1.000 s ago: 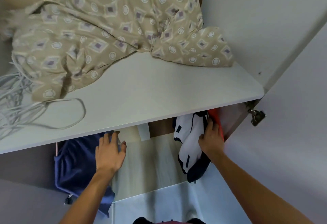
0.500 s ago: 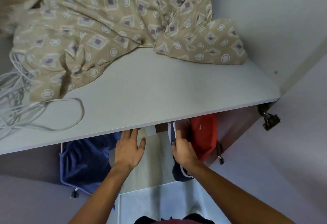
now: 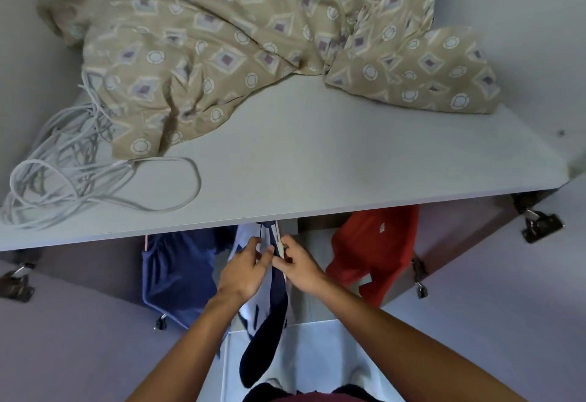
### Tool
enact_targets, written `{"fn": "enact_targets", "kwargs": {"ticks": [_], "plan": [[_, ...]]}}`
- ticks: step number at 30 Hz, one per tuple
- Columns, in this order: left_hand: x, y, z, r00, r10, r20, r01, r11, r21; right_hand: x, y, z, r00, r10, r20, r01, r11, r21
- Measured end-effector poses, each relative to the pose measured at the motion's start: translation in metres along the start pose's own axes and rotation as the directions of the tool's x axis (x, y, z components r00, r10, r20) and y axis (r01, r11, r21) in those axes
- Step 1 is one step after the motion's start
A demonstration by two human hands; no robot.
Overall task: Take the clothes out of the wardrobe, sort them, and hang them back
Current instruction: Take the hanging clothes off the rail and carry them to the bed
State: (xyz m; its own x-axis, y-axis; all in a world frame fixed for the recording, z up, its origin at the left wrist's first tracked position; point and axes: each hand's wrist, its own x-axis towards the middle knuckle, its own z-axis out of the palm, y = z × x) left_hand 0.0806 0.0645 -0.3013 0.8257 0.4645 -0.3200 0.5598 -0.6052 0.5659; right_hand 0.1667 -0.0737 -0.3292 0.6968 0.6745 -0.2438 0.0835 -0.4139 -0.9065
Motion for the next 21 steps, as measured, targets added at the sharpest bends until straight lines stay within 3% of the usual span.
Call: {"fn": "enact_targets", "kwargs": {"ticks": [4, 7, 12, 16, 21], "plan": [[0.006, 0.013, 0.012, 0.999, -0.031, 0.029, 0.036, 0.975, -0.219, 0.003, 0.01, -0.017, 0.999, 0.032, -0.032, -0.029, 0.997, 0.077], [0.014, 0.025, 0.021, 0.998, -0.056, 0.026, 0.061, 0.963, -0.261, 0.005, 0.02, -0.03, 0.996, 0.073, -0.055, -0.069, 0.995, 0.067], [0.029, 0.038, 0.037, 0.998, -0.069, -0.003, 0.067, 0.988, -0.139, -0.002, 0.017, -0.062, 0.985, 0.142, -0.099, -0.158, 0.971, -0.181], [0.037, 0.05, 0.047, 0.996, -0.065, -0.054, 0.06, 0.995, -0.085, -0.007, 0.003, -0.083, 0.982, 0.127, -0.137, -0.175, 0.884, -0.433], [0.031, 0.032, 0.047, 0.982, -0.082, -0.172, 0.067, 0.993, -0.092, -0.005, -0.002, -0.098, 0.981, 0.101, -0.169, -0.183, 0.783, -0.594]]}}
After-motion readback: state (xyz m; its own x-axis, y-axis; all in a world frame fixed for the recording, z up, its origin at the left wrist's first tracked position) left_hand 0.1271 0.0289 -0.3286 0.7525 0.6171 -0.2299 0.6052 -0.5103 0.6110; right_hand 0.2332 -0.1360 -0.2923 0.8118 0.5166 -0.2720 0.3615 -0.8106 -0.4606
